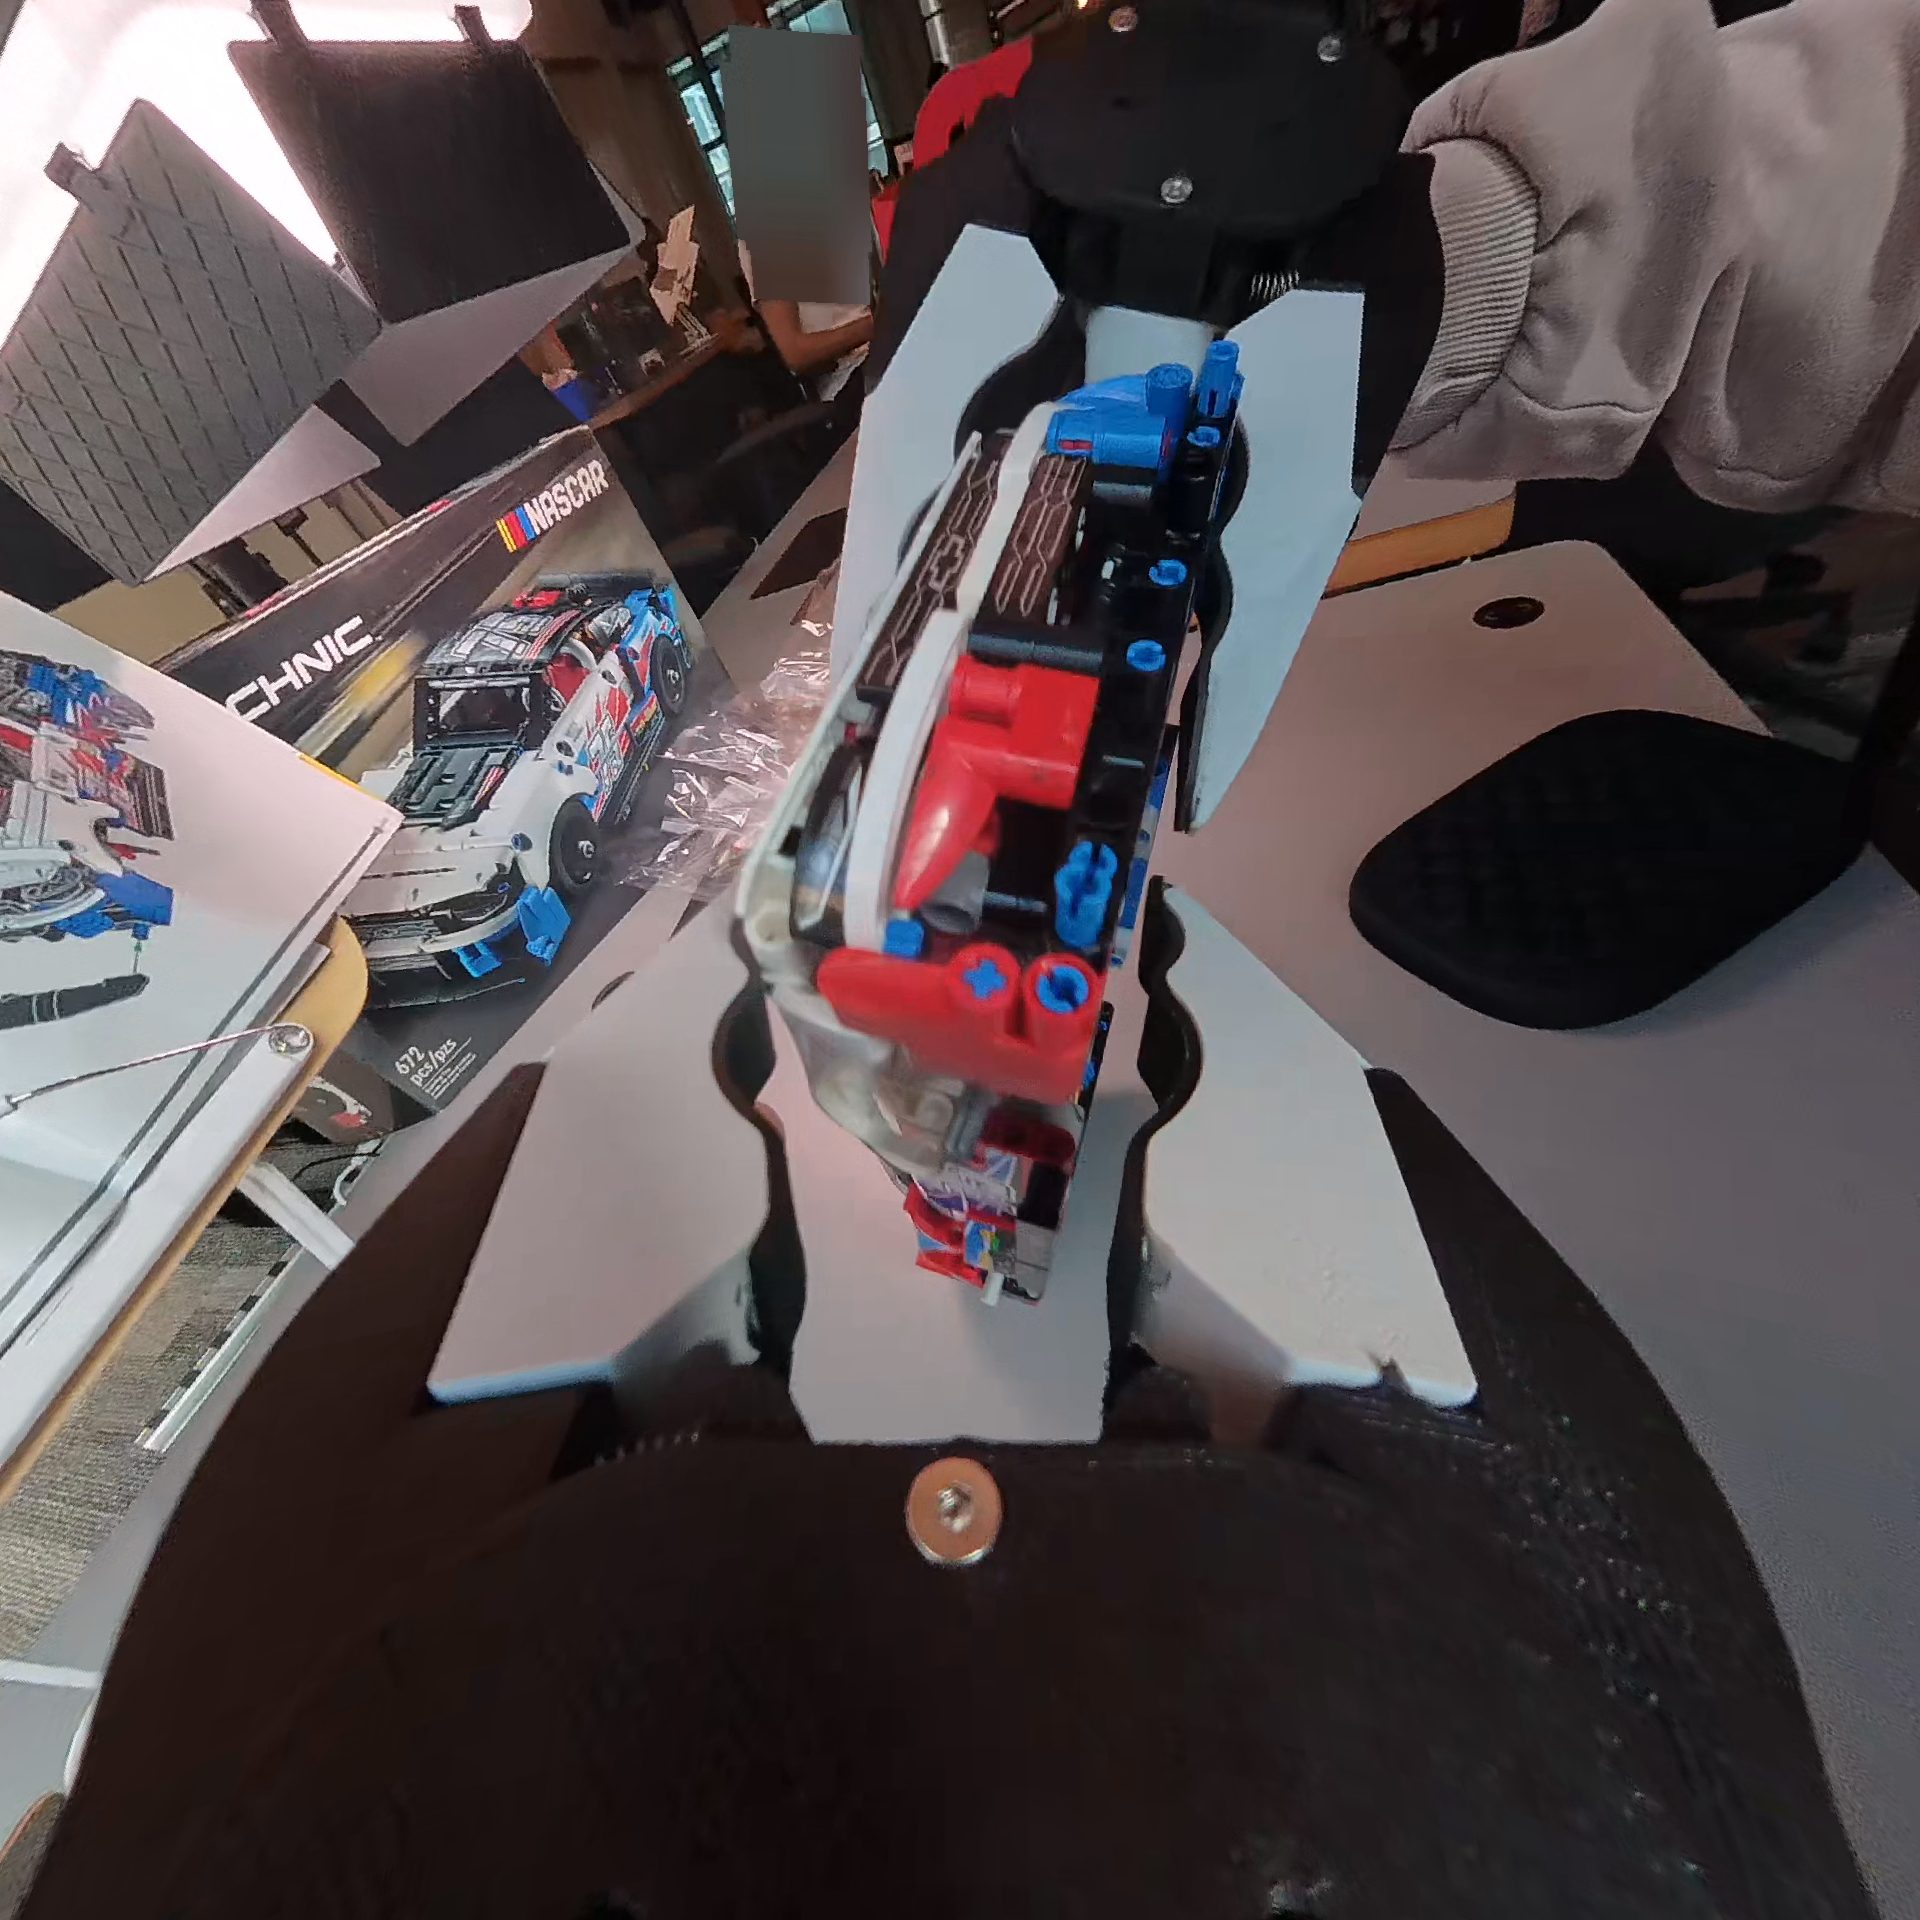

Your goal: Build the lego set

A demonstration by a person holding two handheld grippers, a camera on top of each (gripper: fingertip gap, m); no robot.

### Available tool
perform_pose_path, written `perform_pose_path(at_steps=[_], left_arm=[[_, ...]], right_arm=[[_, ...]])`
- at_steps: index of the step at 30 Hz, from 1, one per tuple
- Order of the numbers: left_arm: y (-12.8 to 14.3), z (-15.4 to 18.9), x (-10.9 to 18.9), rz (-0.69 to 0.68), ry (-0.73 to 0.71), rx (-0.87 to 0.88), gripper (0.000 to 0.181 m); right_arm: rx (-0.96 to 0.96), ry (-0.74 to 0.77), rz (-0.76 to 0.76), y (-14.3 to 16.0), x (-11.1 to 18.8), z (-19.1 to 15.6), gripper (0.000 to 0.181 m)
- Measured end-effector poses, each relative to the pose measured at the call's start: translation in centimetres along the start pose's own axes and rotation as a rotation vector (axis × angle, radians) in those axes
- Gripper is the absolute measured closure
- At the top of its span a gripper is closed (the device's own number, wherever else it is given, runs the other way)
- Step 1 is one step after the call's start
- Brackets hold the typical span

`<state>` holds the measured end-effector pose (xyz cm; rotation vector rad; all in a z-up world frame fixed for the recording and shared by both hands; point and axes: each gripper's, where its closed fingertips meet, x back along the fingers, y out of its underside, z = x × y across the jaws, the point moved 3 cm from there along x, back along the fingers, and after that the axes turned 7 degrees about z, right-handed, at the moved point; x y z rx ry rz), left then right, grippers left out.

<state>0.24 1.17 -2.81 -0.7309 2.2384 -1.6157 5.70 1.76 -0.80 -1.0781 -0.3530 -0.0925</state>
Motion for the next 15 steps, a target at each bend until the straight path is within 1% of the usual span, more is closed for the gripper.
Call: perform_pose_path(at_steps=[2,4,5,6,7,8,9,10,11,12,13,14,15], left_arm=[[-0.2,-1.1,-0.2,0.042,0.037,0.023,0.117],[-0.1,-1.9,-0.4,0.073,0.07,0.074,0.118],[-0.1,-2.2,-0.5,0.086,0.071,0.083,0.119],[0.0,-2.5,-0.4,0.093,0.062,0.088,0.12],[0.1,-2.8,-0.3,0.096,0.052,0.103,0.121],[0.2,-3.0,-0.2,0.099,0.045,0.117,0.121],[0.3,-3.2,0.0,0.103,0.042,0.124,0.122],[0.3,-3.2,0.1,0.108,0.047,0.127,0.122],[0.4,-3.2,0.2,0.105,0.05,0.128,0.122],[0.4,-3.2,0.2,0.098,0.045,0.125,0.122],[0.4,-3.2,0.1,0.095,0.041,0.119,0.122],[0.3,-3.2,0.0,0.099,0.045,0.121,0.123],[0.3,-3.2,-0.2,0.103,0.049,0.125,0.123]], right_arm=[[-0.064,-0.015,0.016,0.0,-0.2,1.1,0.121],[-0.146,0.007,0.029,0.2,-0.2,2.0,0.119],[-0.17,0.041,0.013,0.3,0.1,2.4,0.119],[-0.18,0.095,0.032,-0.4,0.9,2.7,0.109],[-0.177,0.167,0.06,-1.4,2.1,2.8,0.112],[-0.151,0.228,0.065,-2.3,3.4,2.1,0.113],[-0.119,0.236,0.085,-3.1,4.2,0.2,0.117],[-0.115,0.244,0.075,-3.2,4.3,-1.9,0.123],[-0.112,0.176,0.036,-2.5,3.4,-4.9,0.137],[-0.092,0.181,-0.023,-1.3,2.1,-7.0,0.129],[-0.043,0.183,-0.079,0.0,0.7,-8.9,0.129],[-0.055,0.125,-0.096,1.0,-1.0,-11.2,0.134],[-0.133,0.016,-0.117,2.1,-3.2,-13.8,0.138]])
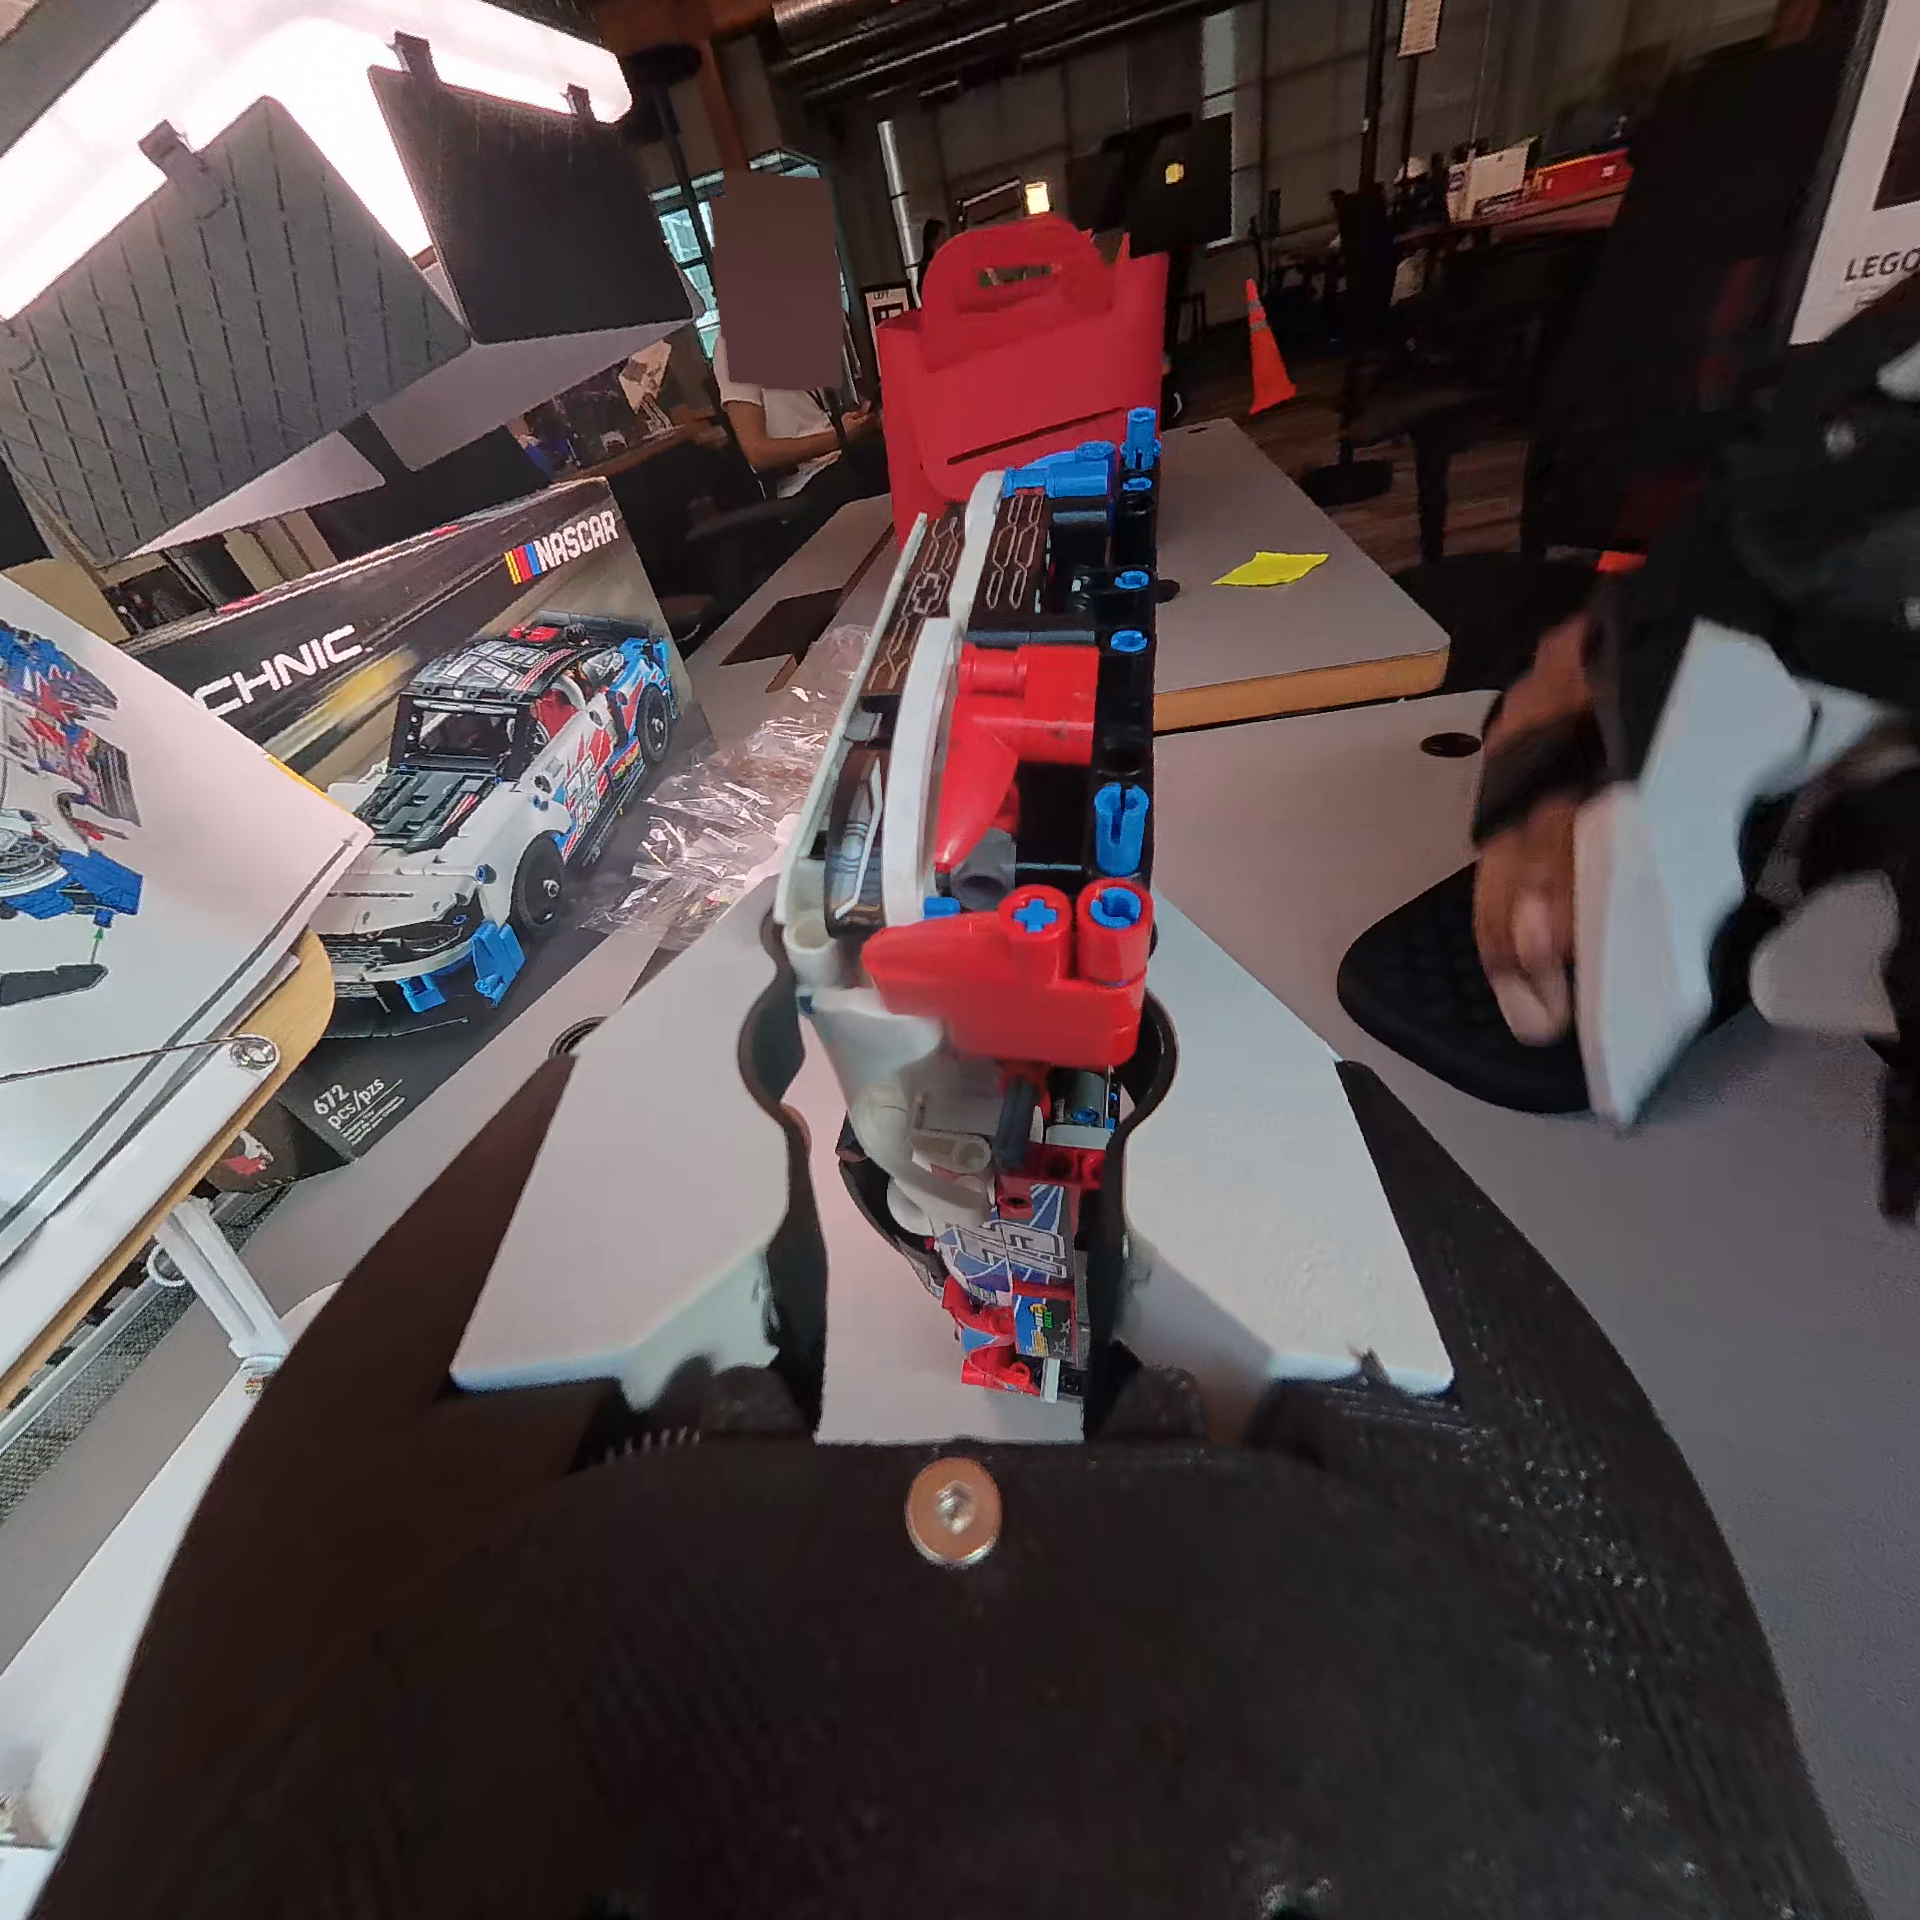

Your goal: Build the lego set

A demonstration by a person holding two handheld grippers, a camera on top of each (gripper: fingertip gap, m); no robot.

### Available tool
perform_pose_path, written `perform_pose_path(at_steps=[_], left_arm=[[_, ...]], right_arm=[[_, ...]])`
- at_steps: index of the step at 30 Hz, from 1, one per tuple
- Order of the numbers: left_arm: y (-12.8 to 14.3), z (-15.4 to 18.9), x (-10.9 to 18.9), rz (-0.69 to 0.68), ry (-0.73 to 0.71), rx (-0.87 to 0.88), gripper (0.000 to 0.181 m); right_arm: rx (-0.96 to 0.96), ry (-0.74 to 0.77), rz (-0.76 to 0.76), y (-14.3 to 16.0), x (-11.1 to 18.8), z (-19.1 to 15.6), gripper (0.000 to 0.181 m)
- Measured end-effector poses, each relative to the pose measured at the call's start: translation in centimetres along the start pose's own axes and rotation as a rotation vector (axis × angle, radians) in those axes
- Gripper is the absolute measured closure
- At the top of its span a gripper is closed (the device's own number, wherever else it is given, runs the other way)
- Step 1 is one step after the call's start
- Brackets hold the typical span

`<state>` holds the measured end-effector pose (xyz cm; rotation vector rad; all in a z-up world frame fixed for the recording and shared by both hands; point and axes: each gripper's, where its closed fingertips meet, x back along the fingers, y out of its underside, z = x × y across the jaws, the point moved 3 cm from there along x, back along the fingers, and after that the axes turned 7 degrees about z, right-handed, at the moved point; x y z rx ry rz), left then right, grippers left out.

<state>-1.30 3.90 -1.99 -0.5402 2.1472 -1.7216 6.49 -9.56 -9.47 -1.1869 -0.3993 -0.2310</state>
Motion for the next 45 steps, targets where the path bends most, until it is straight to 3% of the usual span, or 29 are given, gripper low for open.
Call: perform_pose_path(at_steps=[2,5,8,10,14,20,25,33,36,41,45], left_arm=[[0.0,-0.1,-0.4,-0.009,-0.001,-0.002,0.123],[-0.1,0.1,-0.7,-0.017,-0.011,-0.011,0.123],[-0.2,0.5,-0.4,-0.005,-0.022,-0.017,0.124],[-0.2,0.6,-0.1,-0.009,-0.016,-0.021,0.123],[-0.2,0.5,0.0,-0.001,-0.008,-0.01,0.123],[-0.2,0.5,-0.1,0.002,0.003,-0.014,0.124],[-0.4,1.1,-0.4,-0.007,0.002,-0.036,0.123],[-0.4,1.4,-0.5,-0.018,-0.016,-0.052,0.123],[-0.4,1.2,-0.6,-0.015,-0.026,-0.042,0.123],[-0.3,0.9,-0.5,-0.016,-0.044,-0.028,0.124],[-0.3,0.6,-0.5,-0.012,-0.047,-0.014,0.124]], right_arm=[[-0.037,-0.116,-0.12,3.0,-4.9,-2.6,0.14],[-0.037,-0.202,-0.252,5.6,-11.1,-3.0,0.147],[0.001,-0.298,-0.345,6.1,-13.8,-2.6,0.154],[0.024,-0.356,-0.427,6.6,-13.3,-2.2,0.167],[-0.172,-0.529,-0.436,7.4,-9.5,-3.5,0.169],[-0.229,-0.38,-0.389,10.0,-4.1,-2.0,0.169],[-0.36,-0.359,-0.333,11.0,-2.8,-1.9,0.169],[-0.765,-0.577,-0.202,10.4,-1.2,-1.4,0.169],[-0.708,-0.483,-0.311,12.8,-1.4,-0.5,0.17],[-0.533,-0.297,-0.383,13.9,-1.1,1.4,0.167],[-0.373,-0.146,-0.396,13.5,0.0,2.2,0.152]])
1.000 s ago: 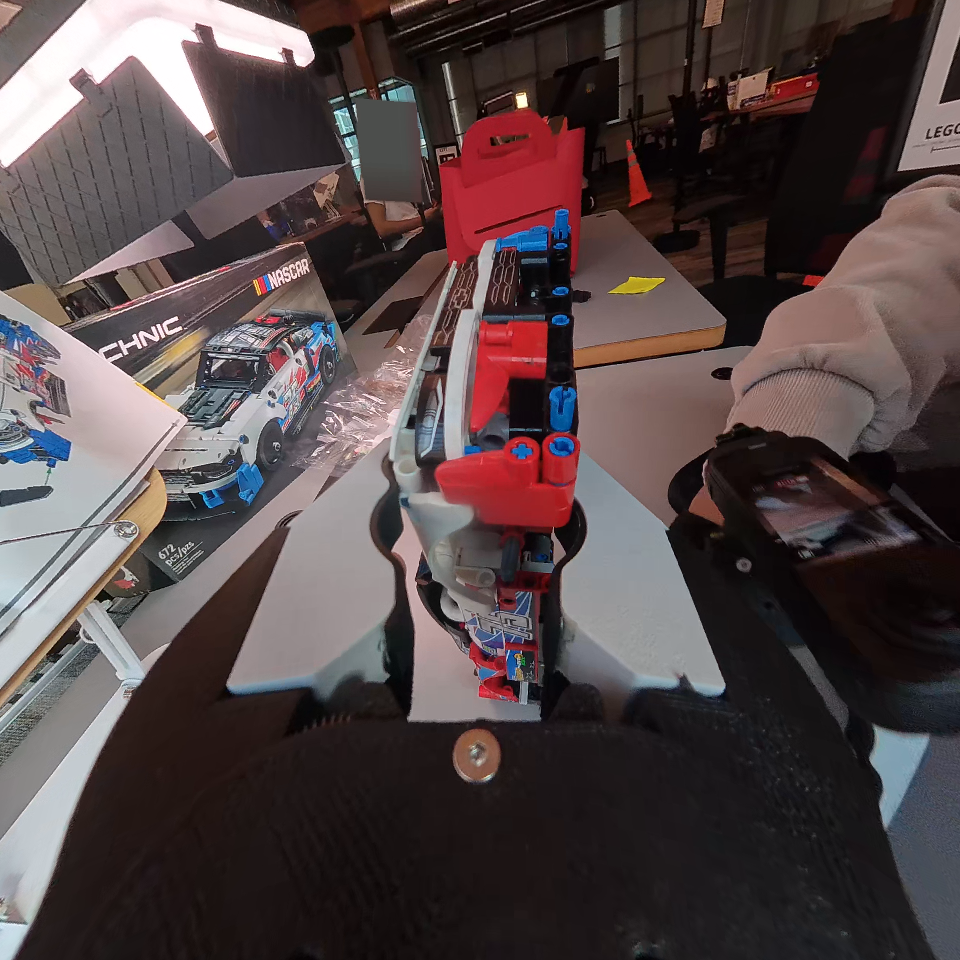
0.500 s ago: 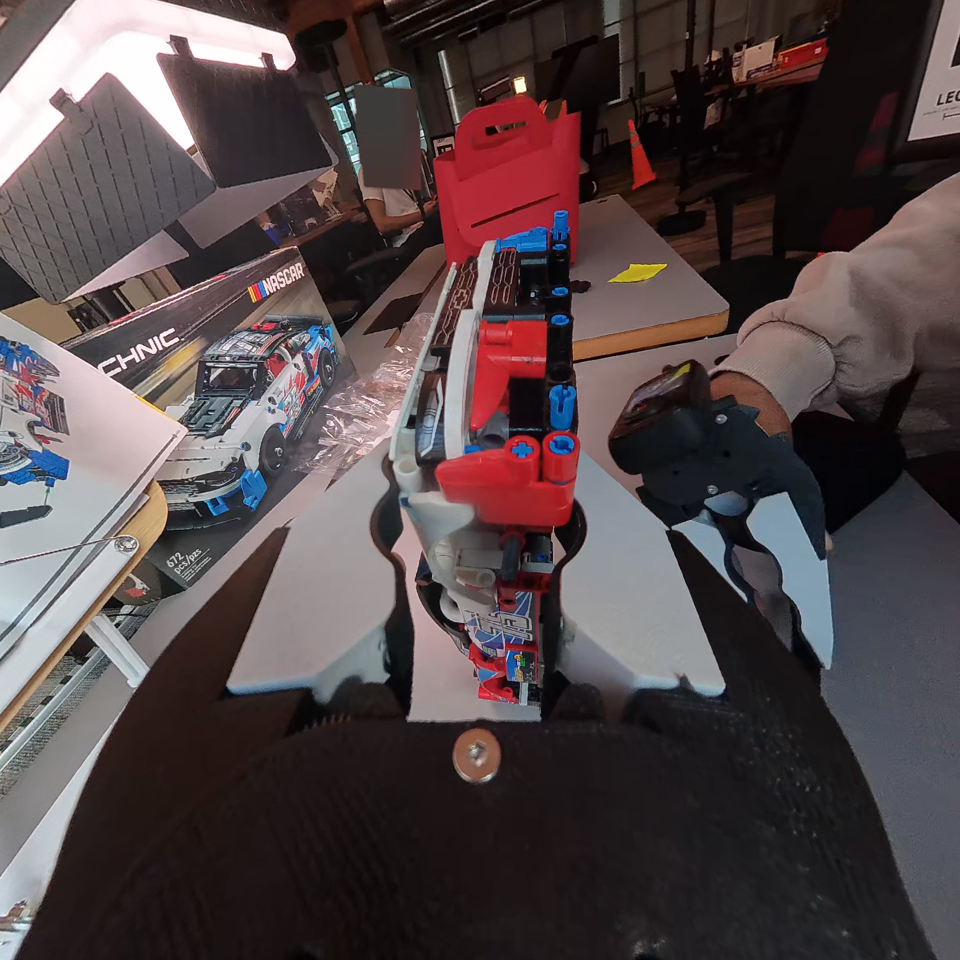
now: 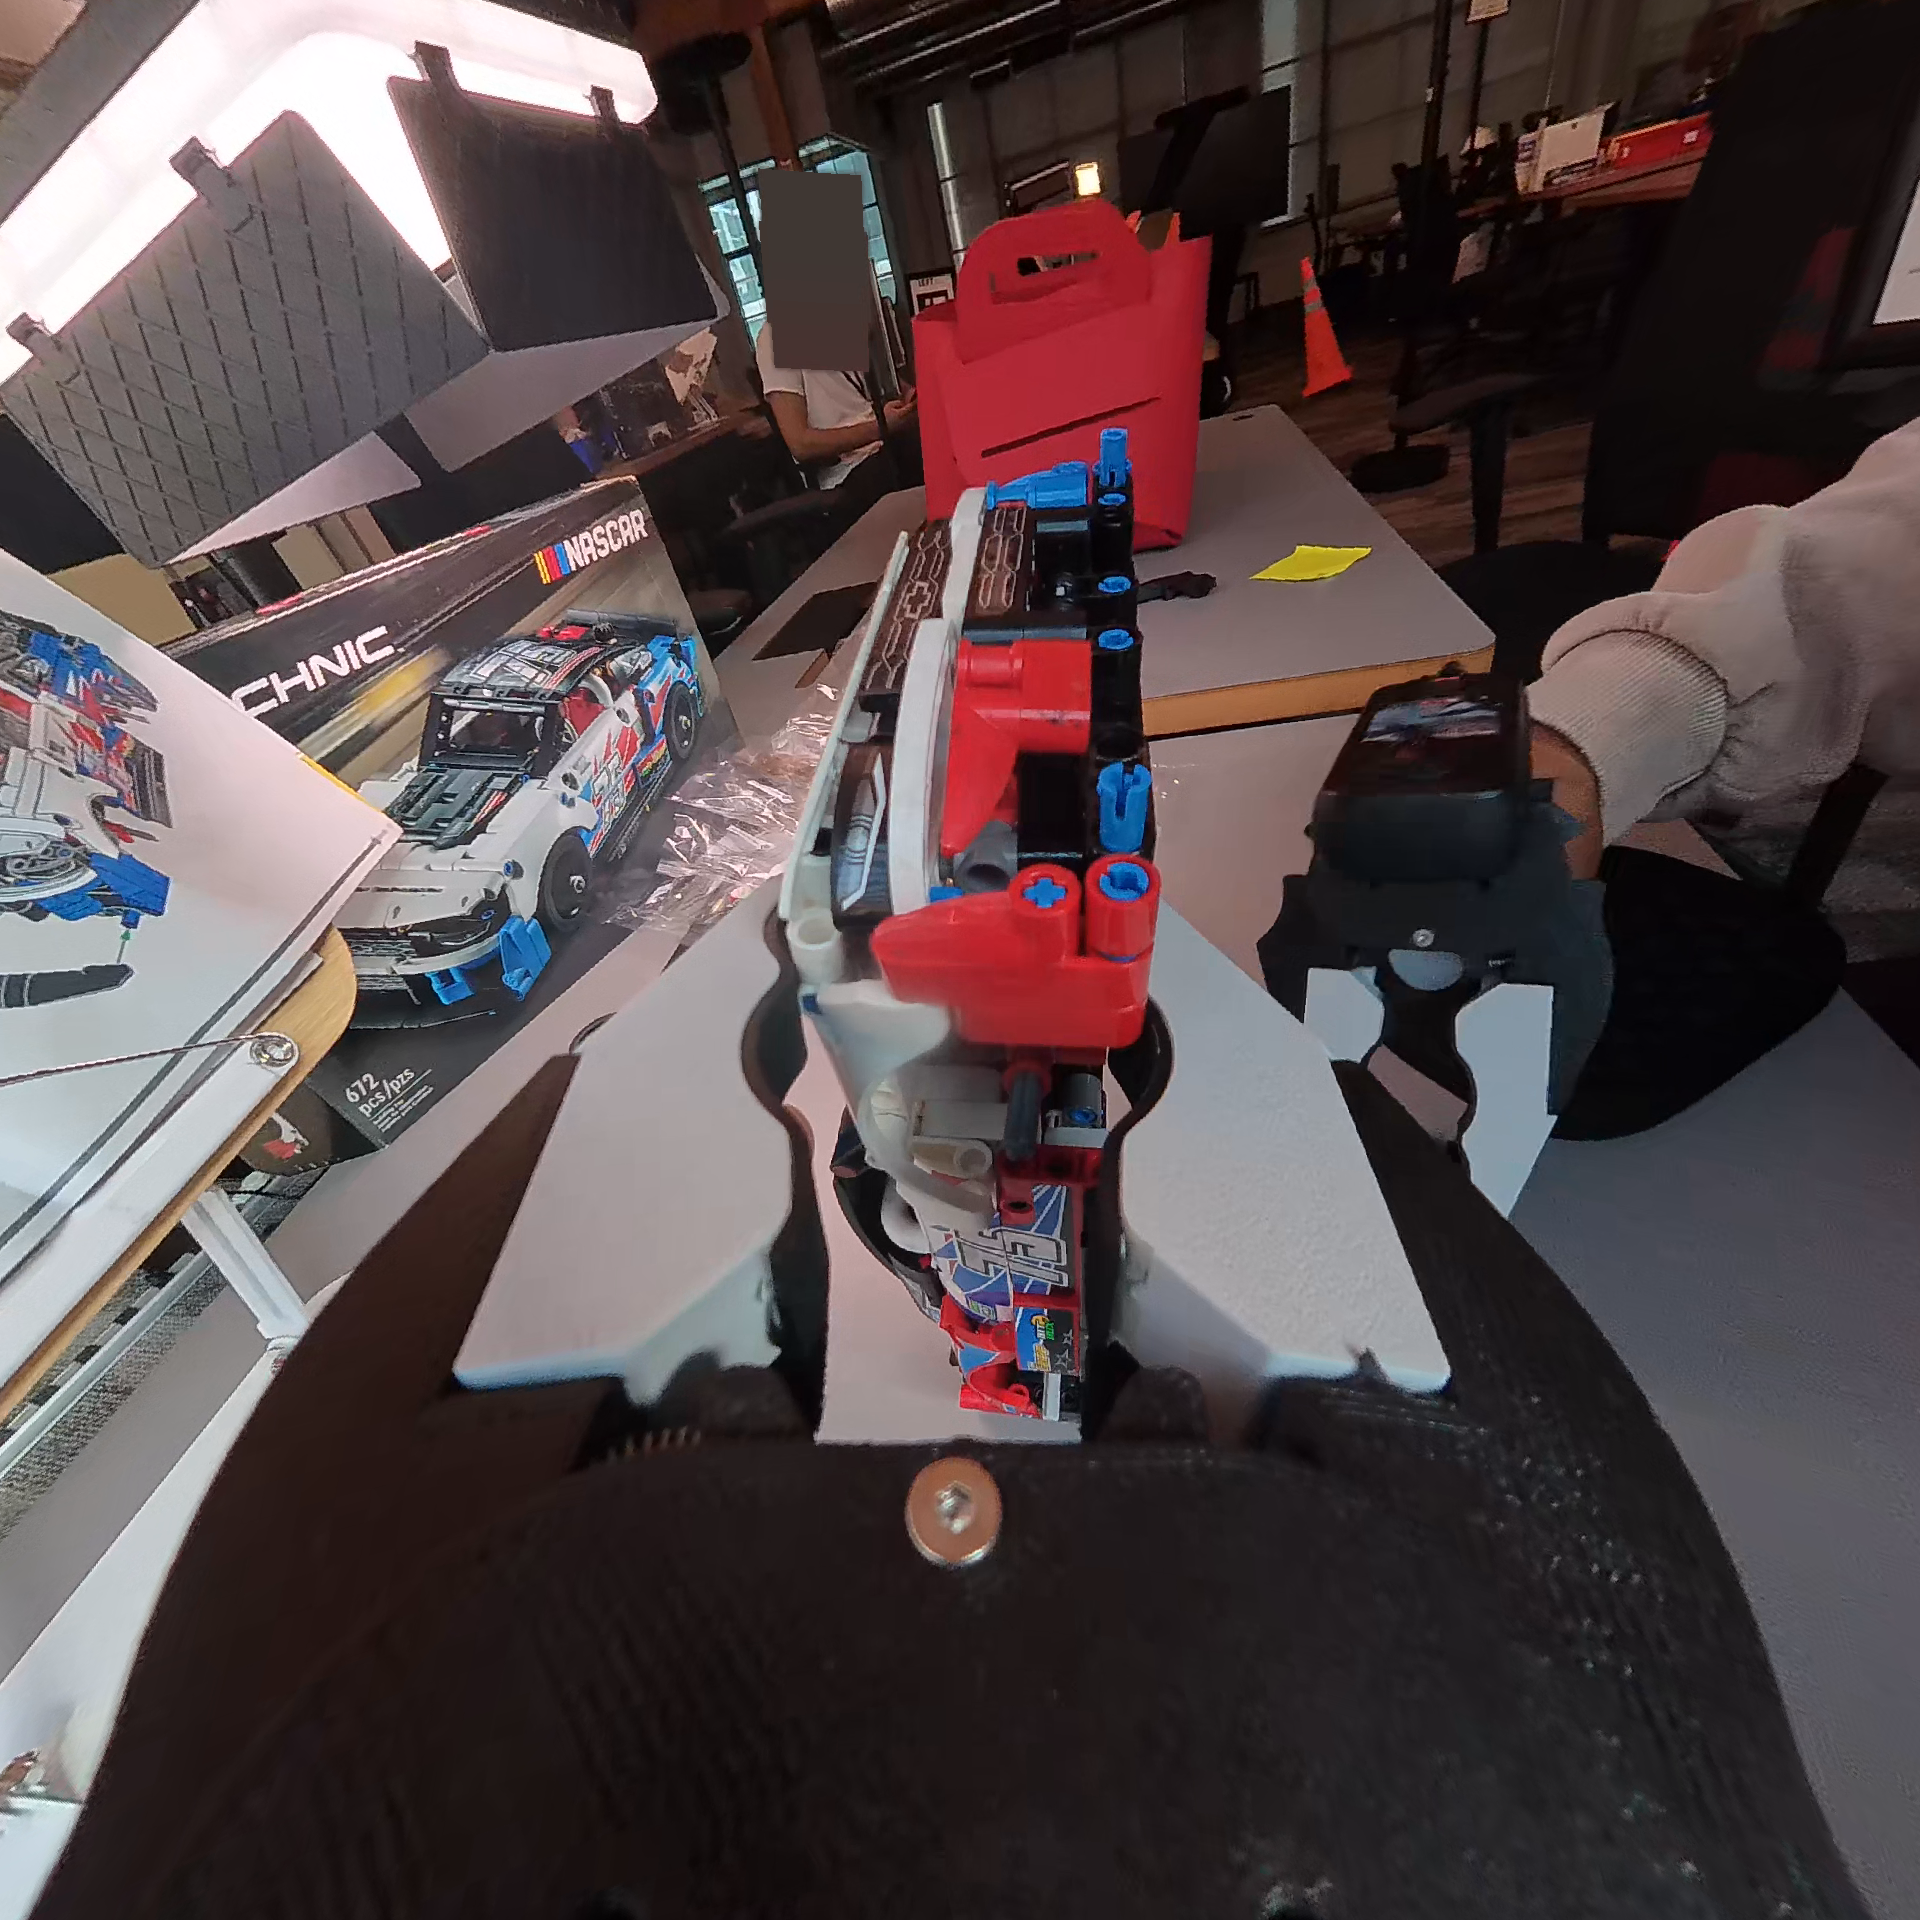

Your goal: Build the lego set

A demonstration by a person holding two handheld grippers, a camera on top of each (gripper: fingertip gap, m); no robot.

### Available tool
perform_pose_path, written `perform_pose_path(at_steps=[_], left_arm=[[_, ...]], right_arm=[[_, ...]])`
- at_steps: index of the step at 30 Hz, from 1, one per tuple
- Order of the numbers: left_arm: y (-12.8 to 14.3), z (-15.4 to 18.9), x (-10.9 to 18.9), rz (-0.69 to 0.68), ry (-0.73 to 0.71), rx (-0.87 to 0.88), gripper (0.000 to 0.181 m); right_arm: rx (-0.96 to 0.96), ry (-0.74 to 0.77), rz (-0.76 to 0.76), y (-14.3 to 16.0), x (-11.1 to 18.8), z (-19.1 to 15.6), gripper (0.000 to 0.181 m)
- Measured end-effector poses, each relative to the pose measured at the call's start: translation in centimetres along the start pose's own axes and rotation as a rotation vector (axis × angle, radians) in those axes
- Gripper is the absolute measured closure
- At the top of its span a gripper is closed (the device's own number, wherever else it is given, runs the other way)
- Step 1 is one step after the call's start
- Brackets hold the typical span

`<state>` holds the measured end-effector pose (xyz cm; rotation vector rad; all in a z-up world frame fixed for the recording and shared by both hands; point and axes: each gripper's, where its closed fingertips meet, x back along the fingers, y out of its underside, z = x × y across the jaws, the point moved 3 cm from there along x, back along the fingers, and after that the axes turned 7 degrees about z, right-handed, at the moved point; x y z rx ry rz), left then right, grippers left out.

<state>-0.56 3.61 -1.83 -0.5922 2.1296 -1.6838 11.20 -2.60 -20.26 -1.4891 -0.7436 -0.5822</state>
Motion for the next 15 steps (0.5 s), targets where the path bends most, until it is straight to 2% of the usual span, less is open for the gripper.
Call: perform_pose_path(at_steps=[3,8,12,15], left_arm=[[0.0,-0.2,0.0,0.001,-0.005,0.008,0.122],[0.1,-0.3,0.0,0.0,-0.006,0.012,0.123],[0.0,-0.2,0.1,-0.003,-0.006,0.007,0.124],[0.0,0.0,0.0,-0.01,-0.006,-0.004,0.123]], right_arm=[[0.106,0.135,-0.004,-0.3,1.2,-0.8,0.153],[0.273,0.329,-0.021,-0.2,0.4,-2.4,0.159],[0.189,0.325,-0.027,0.3,-0.4,-2.0,0.162],[0.199,0.315,-0.07,0.8,-0.8,-1.5,0.161]])
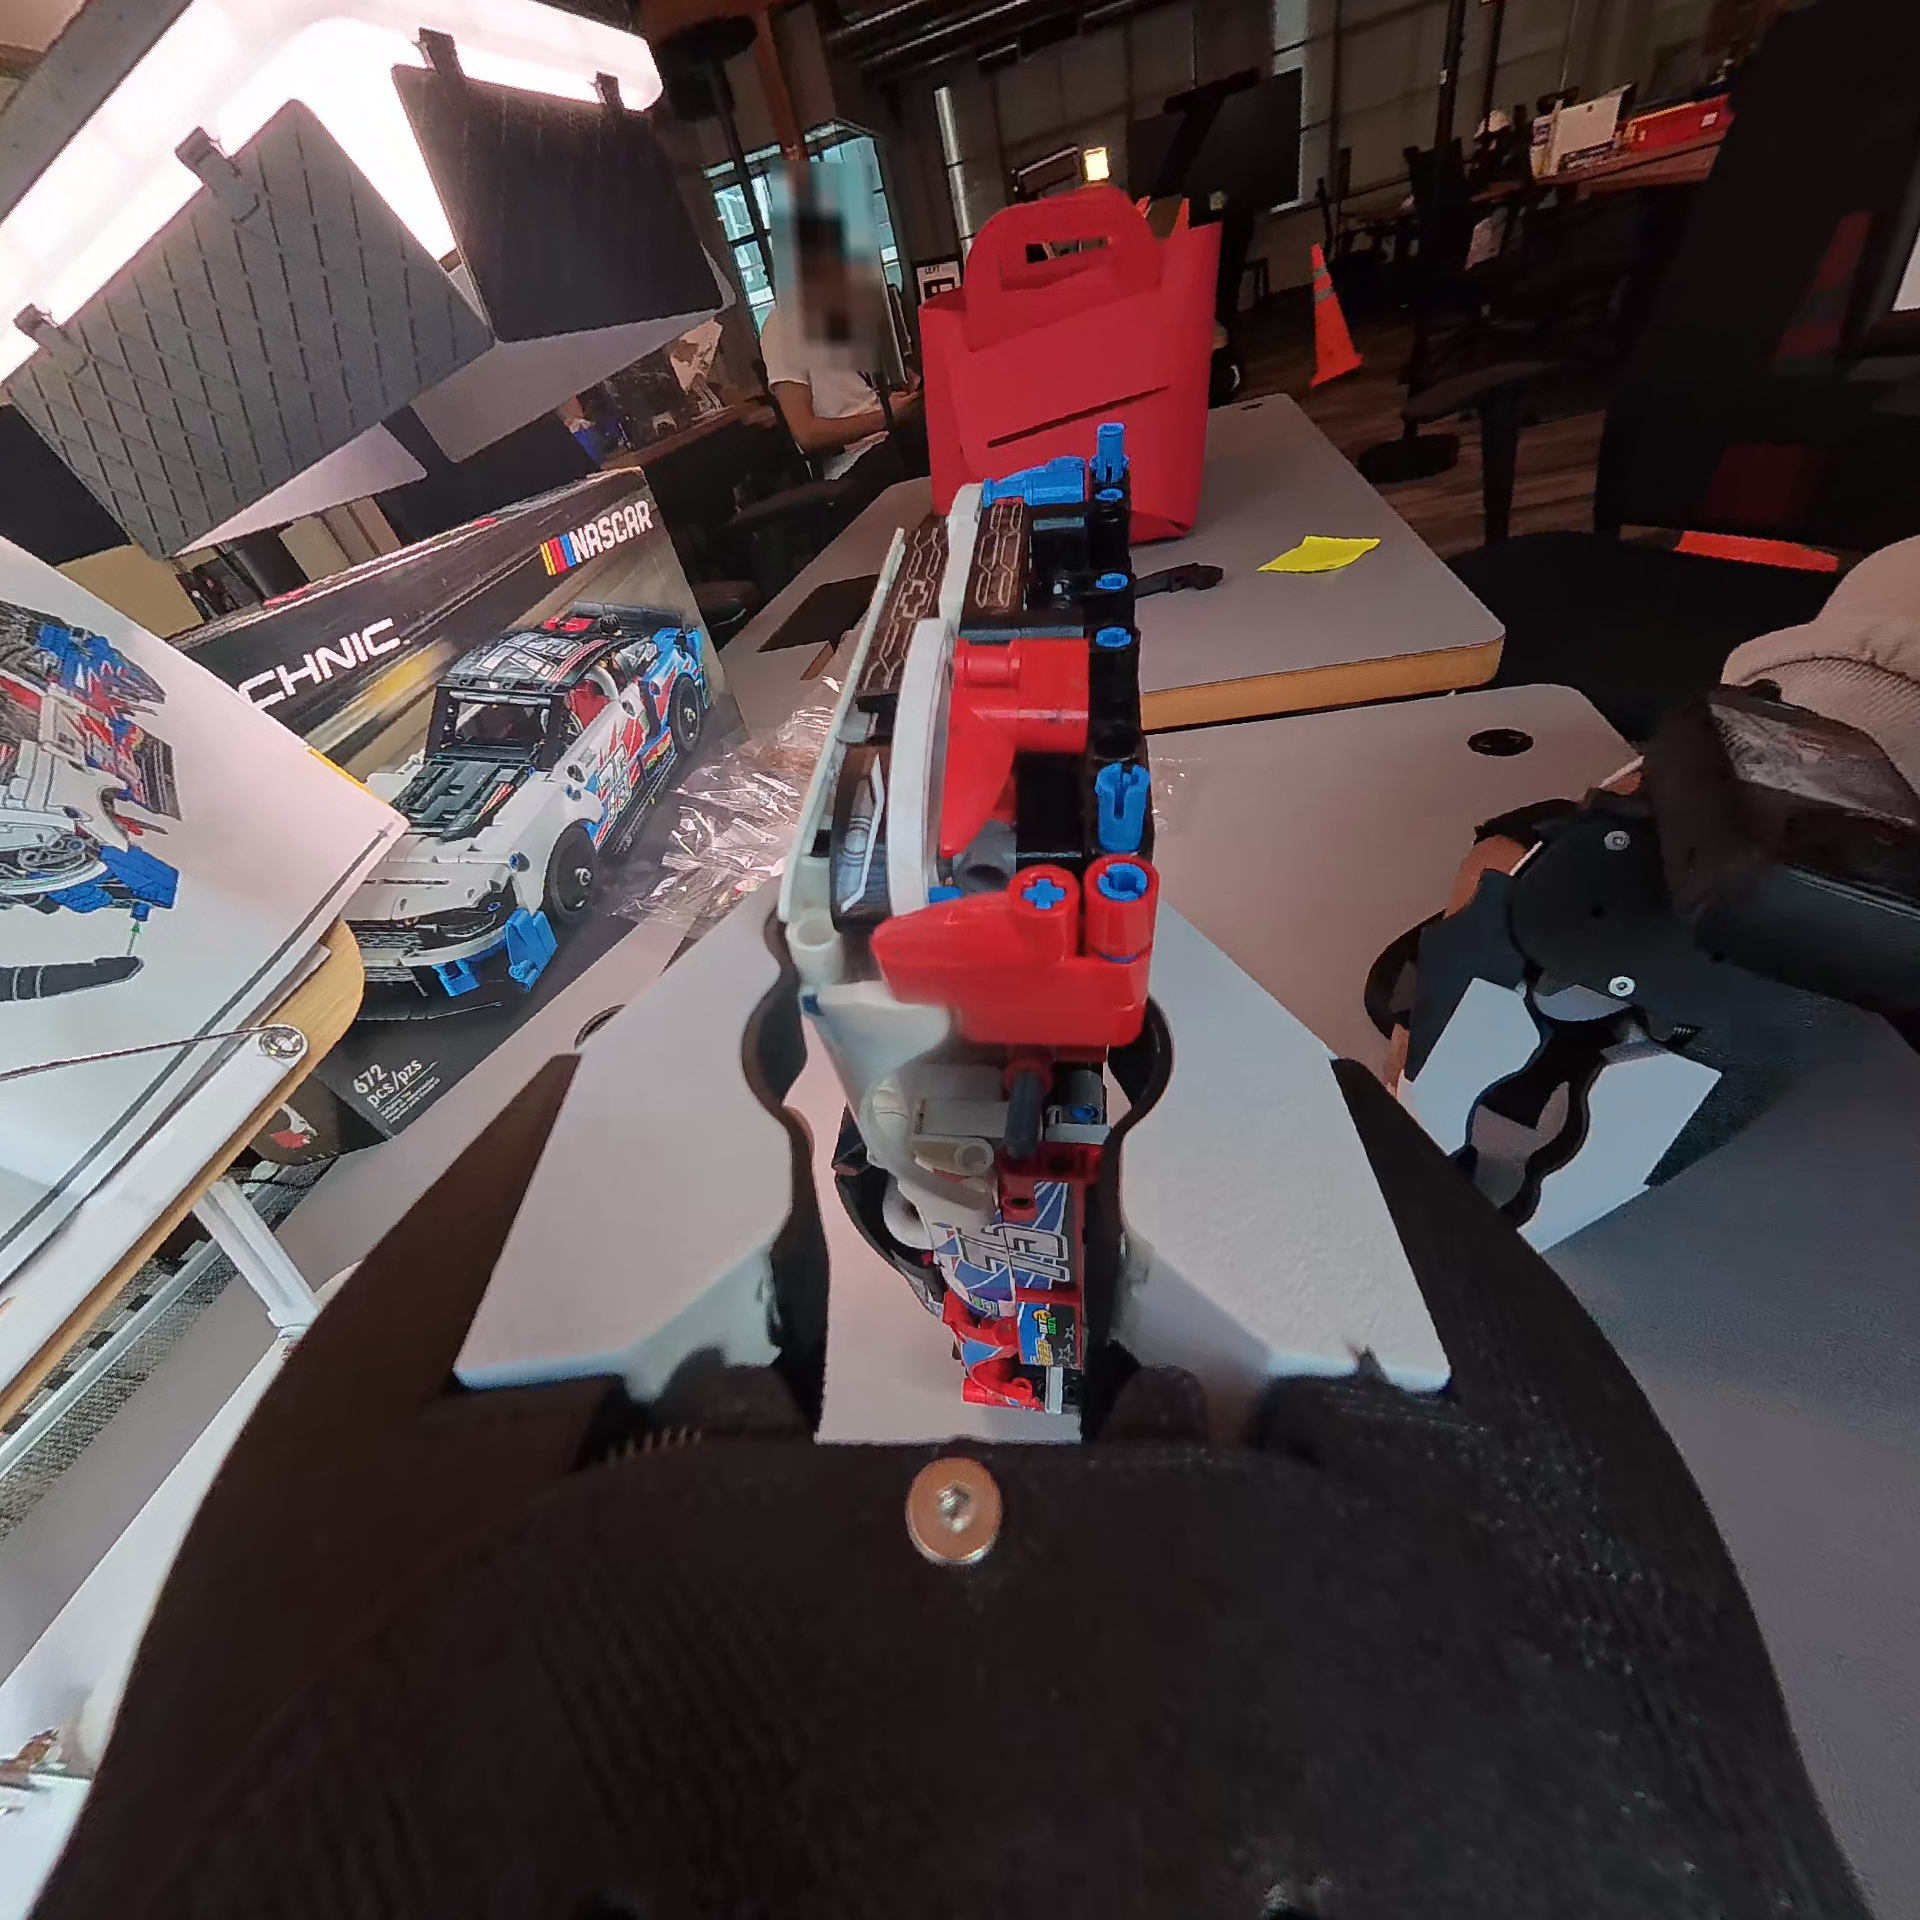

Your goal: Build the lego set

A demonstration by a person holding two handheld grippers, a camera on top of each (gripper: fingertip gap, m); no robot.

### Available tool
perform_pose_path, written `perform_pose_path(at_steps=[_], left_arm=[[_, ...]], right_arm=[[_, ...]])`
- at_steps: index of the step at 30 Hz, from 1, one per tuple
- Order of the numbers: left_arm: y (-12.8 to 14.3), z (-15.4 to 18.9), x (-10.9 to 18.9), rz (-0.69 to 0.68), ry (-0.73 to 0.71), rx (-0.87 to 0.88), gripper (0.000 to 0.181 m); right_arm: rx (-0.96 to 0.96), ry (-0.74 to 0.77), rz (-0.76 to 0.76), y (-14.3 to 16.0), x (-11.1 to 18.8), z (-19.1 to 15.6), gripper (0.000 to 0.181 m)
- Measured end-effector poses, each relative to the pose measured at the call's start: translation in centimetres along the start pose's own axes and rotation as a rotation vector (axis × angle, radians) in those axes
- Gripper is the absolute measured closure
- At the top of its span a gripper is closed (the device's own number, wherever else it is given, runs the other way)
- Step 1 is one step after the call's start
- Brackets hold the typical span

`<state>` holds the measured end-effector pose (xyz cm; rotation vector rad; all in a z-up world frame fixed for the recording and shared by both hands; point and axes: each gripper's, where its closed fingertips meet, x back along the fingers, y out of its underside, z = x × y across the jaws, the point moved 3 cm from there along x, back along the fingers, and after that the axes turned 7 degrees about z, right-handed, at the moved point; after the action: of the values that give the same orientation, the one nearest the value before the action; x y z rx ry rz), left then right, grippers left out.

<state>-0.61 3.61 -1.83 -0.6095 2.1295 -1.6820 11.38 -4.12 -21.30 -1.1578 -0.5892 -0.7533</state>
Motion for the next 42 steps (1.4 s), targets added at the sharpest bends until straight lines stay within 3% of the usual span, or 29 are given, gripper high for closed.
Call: perform_pose_path(at_steps=[7,15,18,24,29,33,42], left_arm=[[0.0,-0.2,0.1,0.004,-0.007,0.008,0.124],[0.1,-0.5,0.2,0.012,-0.003,0.02,0.124],[0.1,-0.3,0.2,0.008,0.002,0.013,0.124],[0.2,-0.5,0.2,0.014,0.001,0.025,0.124],[0.2,-0.7,0.2,0.014,-0.003,0.028,0.124],[0.2,-0.9,0.3,0.016,-0.006,0.037,0.125],[0.3,-0.9,0.3,0.016,-0.012,0.039,0.125]], right_arm=[[0.023,-0.111,-0.024,0.1,-0.6,1.1,0.168],[-0.228,-0.565,-0.007,0.7,-0.5,1.7,0.167],[-0.305,-0.643,0.0,0.9,-0.5,2.1,0.168],[-0.258,-0.507,0.065,1.8,-0.3,3.5,0.168],[-0.113,-0.329,0.086,2.4,0.4,3.9,0.155],[0.042,-0.198,0.098,2.7,1.3,3.6,0.156],[0.225,-0.147,0.04,3.0,1.1,2.8,0.161]])
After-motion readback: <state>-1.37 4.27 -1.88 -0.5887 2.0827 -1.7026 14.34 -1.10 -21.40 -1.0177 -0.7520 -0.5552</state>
